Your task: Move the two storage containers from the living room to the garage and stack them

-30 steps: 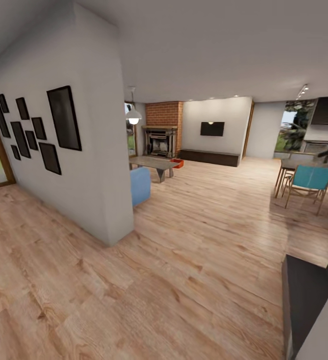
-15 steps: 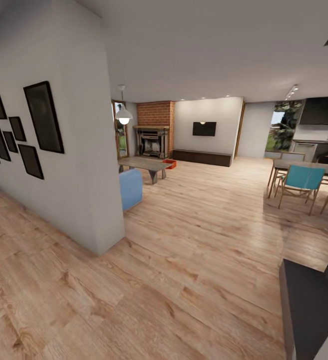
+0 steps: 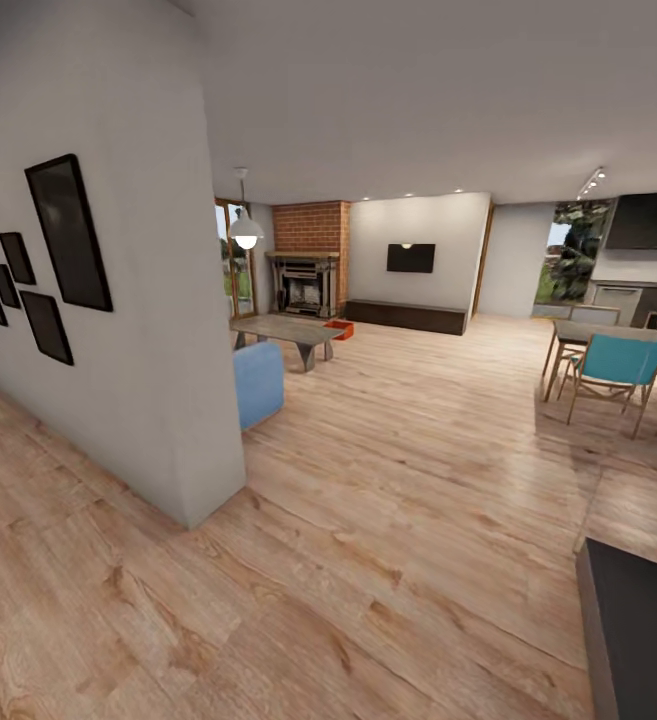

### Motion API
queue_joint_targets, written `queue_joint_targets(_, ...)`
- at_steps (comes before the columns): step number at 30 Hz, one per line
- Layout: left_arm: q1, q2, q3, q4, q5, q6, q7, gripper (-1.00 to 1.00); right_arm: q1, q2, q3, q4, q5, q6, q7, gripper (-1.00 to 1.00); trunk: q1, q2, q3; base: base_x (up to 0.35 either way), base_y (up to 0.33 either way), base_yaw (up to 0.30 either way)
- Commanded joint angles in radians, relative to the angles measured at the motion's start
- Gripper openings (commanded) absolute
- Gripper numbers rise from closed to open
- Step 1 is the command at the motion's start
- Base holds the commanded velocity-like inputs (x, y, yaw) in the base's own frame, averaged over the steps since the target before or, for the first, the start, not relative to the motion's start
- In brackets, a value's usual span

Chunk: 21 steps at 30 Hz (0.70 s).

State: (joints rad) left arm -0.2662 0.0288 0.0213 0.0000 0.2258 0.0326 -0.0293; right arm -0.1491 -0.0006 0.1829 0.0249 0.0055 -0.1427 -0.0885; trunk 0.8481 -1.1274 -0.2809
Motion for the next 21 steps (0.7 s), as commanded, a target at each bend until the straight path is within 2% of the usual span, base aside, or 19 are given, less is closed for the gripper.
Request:
queue_joint_targets(1, -0.001, 0.0, 0.002, 0.0, 0.007, 0.004, -0.003, 1.0, -0.001, 0.0, 0.006, 0.003, 0.001, -0.005, -0.004, 1.0, 0.001, -0.001, -0.001, 0.324, 0.0, 0.0)
queue_joint_targets(21, -0.001, 0.002, 0.002, -0.001, 0.006, 0.001, -0.004, 1.0, -0.001, -0.004, -0.004, 0.003, -0.014, -0.001, -0.01, 1.0, 0.001, -0.001, -0.001, 0.324, 0.0, 0.0)
